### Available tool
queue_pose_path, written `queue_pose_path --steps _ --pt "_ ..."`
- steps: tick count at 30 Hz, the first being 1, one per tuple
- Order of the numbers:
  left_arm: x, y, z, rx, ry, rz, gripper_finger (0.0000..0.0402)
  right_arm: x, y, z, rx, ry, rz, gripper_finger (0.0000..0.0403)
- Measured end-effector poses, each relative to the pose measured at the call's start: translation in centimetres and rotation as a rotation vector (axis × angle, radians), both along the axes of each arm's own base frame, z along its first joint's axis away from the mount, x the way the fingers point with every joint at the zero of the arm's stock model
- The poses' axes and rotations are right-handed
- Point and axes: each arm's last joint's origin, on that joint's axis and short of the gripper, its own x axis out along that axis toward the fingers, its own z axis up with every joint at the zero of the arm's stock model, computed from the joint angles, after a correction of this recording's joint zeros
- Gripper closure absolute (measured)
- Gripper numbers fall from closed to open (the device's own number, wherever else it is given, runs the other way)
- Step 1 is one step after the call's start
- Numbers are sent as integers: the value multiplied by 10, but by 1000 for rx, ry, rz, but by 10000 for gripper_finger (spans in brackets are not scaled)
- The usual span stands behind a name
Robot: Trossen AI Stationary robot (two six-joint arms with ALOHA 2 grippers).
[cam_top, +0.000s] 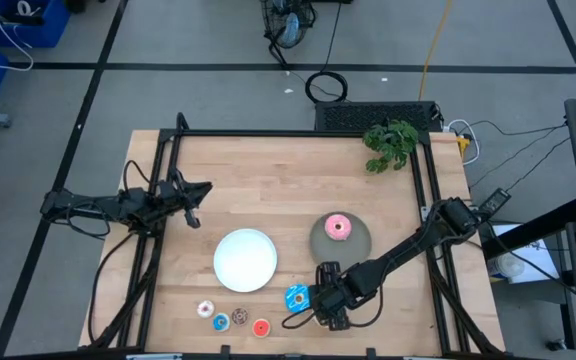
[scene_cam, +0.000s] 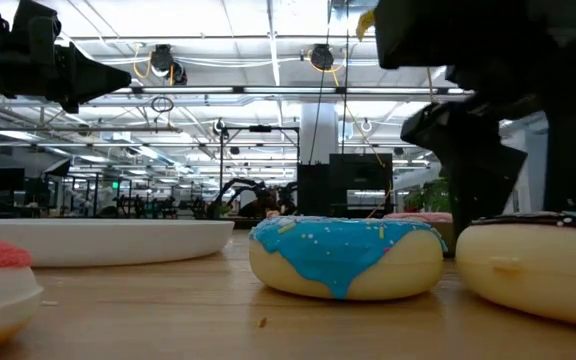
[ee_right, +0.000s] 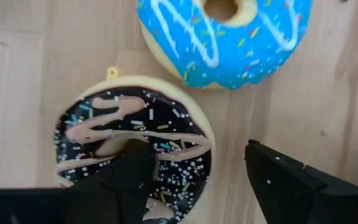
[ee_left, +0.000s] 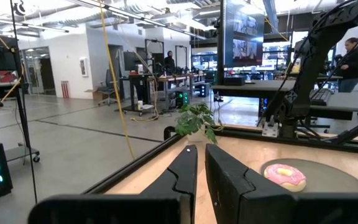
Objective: Pick & Place donuts
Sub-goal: Put the large black donut on the gray plate
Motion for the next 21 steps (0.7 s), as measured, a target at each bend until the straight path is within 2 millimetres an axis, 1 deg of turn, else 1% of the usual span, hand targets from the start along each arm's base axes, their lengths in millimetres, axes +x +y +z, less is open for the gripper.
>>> queue_pose_path --steps 5,9,12,15,17,21 --pt "0 0 0 1 1 0 364 -4 -2 -7 19 18 -11 170" --pt "0 0 0 0 0 0 364 -5 -2 -9 20 19 -9 171" --pt "0 0 0 0 0 0 364 -5 -2 -9 32 28 -13 179" --pt "0 0 0 0 0 0 364 -5 -2 -12 50 46 -16 199" --pt "0 0 0 0 0 0 364 -5 -1 -12 54 48 -16 220" --pt "0 0 0 0 0 0 364 -4 -3 -11 71 49 -18 278"
